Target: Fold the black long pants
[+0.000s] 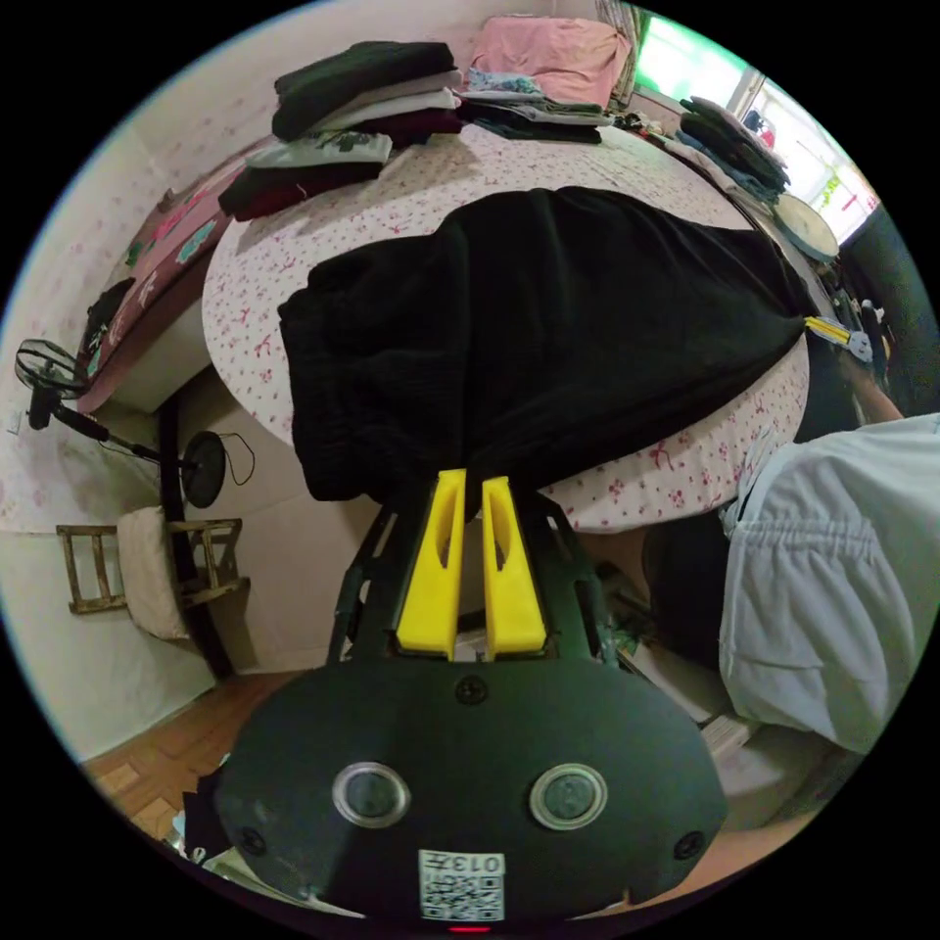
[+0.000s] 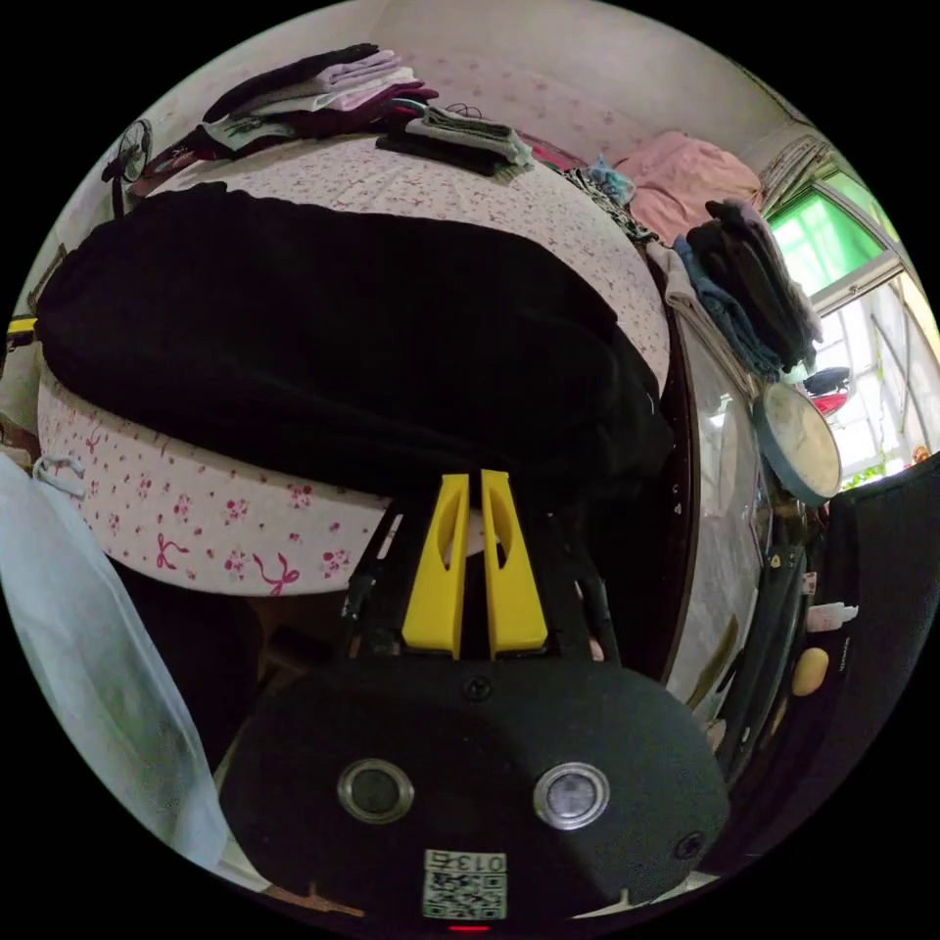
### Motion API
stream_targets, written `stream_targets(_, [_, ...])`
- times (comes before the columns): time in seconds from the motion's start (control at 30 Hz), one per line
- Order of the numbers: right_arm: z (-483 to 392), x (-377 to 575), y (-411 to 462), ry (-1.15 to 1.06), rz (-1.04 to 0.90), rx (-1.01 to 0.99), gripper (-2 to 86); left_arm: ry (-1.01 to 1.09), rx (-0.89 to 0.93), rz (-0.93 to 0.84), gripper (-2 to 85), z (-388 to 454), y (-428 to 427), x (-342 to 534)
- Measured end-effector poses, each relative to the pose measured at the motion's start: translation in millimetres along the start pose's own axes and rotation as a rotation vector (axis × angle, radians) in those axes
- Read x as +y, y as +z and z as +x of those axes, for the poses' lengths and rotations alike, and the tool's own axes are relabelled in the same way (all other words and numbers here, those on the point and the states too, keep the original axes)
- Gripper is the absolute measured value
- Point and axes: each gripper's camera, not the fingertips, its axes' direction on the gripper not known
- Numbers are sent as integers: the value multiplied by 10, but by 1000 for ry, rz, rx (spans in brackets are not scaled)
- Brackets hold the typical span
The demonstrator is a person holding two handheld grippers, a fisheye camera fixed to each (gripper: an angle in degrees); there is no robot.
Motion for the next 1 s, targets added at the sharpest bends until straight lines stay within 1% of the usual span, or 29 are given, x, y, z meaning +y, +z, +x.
stream_targets(0.13, [115,250,-69,-27,32,9,25,14,-35,16,23,120,6,58])
stream_targets(0.2, [176,371,-39,-32,33,-34,30,6,-30,6,30,153,83,86])
stream_targets(0.23, [228,452,46,-25,-9,-74,33,-8,-17,-3,36,165,149,105])
stream_targets(0.3, [343,601,88,32,7,-116,37,-36,-2,8,47,188,194,138])
stream_targets(0.37, [570,804,12,135,46,-197,43,-58,1,39,59,231,158,176])
stream_targets(0.4, [633,863,-11,165,57,-208,45,-67,1,56,66,263,114,201])
stream_targets(0.47, [922,1134,-82,308,109,-202,52,-88,-3,55,71,291,44,243])
stream_targets(0.5, [1012,1208,-91,355,123,-205,54,-111,15,86,73,297,-43,268])
stream_targets(0.57, [1381,1470,-61,543,169,-285,62,-115,59,188,76,340,-219,261])
stream_targets(0.6, [1467,1524,-38,584,180,-318,64,-77,72,235,80,433,-292,192])
stream_targets(0.67, [1712,1659,84,683,226,-423,75,27,79,231,87,682,-260,-14])
stream_targets(0.73, [1800,1663,192,700,220,-450,92,209,110,155,99,1139,-17,-340])
stream_targets(0.8, [1859,1649,307,710,208,-489,105,306,110,133,114,1468,192,-531])
stream_targets(0.87, [1938,1661,444,736,196,-547,109,353,138,119,127,1716,383,-698])
stream_targets(0.93, [1991,1677,535,746,167,-539,105,430,221,76,128,1984,607,-897])
stream_targets(1.0, [2063,1705,590,766,179,-584,89,500,173,23,109,2157,785,-1005])
